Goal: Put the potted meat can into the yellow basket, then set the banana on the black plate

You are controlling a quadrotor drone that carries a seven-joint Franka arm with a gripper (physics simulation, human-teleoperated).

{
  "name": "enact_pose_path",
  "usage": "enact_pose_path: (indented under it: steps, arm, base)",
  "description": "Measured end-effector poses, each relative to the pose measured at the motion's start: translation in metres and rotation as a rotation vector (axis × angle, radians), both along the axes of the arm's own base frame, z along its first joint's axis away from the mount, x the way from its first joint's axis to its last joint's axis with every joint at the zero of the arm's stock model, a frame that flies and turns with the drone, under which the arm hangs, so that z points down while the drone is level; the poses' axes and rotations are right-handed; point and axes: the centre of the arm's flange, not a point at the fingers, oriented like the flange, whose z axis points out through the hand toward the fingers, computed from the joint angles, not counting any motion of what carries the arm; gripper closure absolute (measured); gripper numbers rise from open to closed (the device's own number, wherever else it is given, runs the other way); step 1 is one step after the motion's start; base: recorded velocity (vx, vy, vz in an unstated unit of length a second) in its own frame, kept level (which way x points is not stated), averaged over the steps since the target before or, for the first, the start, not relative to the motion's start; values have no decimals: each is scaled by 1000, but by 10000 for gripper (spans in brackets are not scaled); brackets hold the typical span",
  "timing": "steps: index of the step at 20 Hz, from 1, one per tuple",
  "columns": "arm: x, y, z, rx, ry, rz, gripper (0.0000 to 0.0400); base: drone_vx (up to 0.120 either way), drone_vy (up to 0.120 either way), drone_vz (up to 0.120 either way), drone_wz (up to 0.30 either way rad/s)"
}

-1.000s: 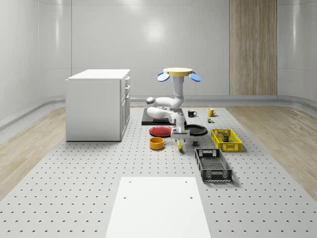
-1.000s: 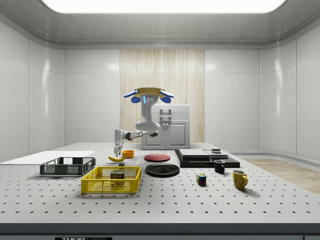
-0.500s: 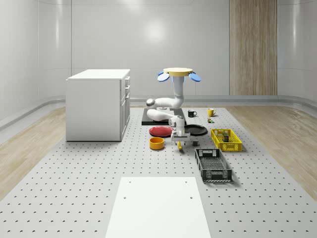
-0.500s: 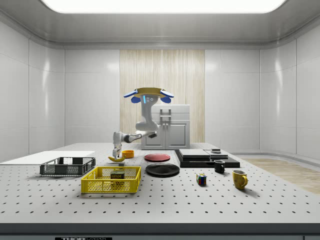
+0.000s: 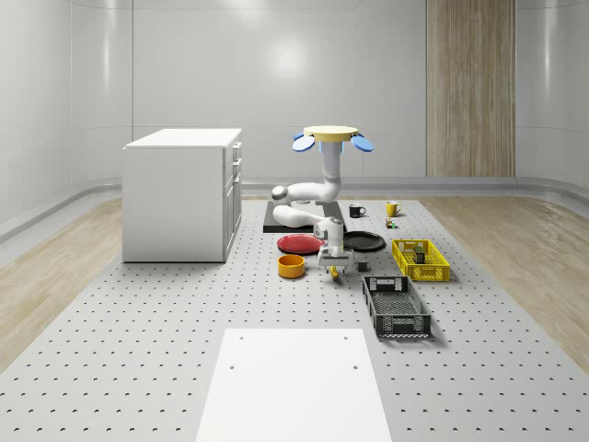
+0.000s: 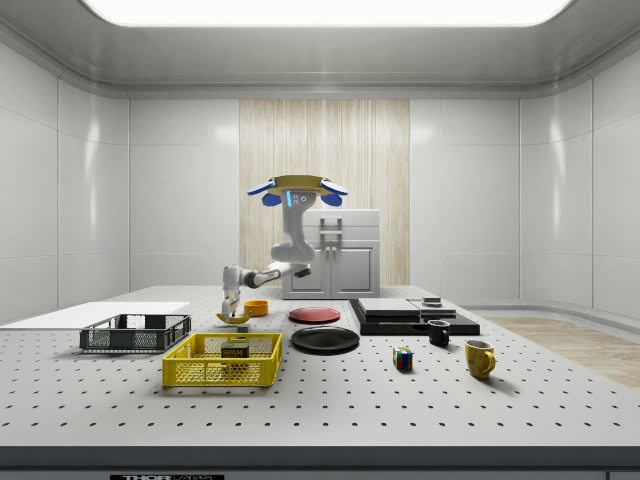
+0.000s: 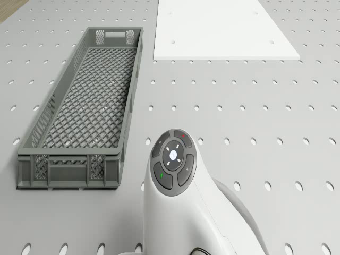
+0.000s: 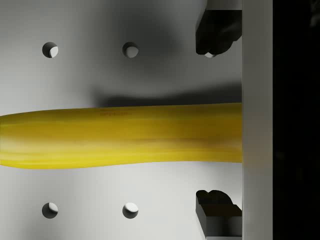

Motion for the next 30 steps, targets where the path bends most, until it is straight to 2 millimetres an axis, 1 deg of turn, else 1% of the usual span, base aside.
enact_pose_path:
  steps: [9,21,22,23,25,26,28,30]
  arm:
    - [2,0,13,0,0,0,0]
    - [3,6,18,0,0,0,0]
    - [3,6,18,0,0,0,55]
    - [3,6,19,0,0,0,98]
    - [3,6,19,0,0,0,158]
    - [3,6,19,0,0,0,178]
    - [3,6,20,0,0,0,206]
    - [3,6,20,-2,0,2,210]
  base:
    - [0,0,0,0]
    - [0,0,0,0]
    - [0,0,0,0]
    - [0,0,0,0]
    - [0,0,0,0]
    - [0,0,0,0]
    - [0,0,0,0]
    - [0,0,0,0]
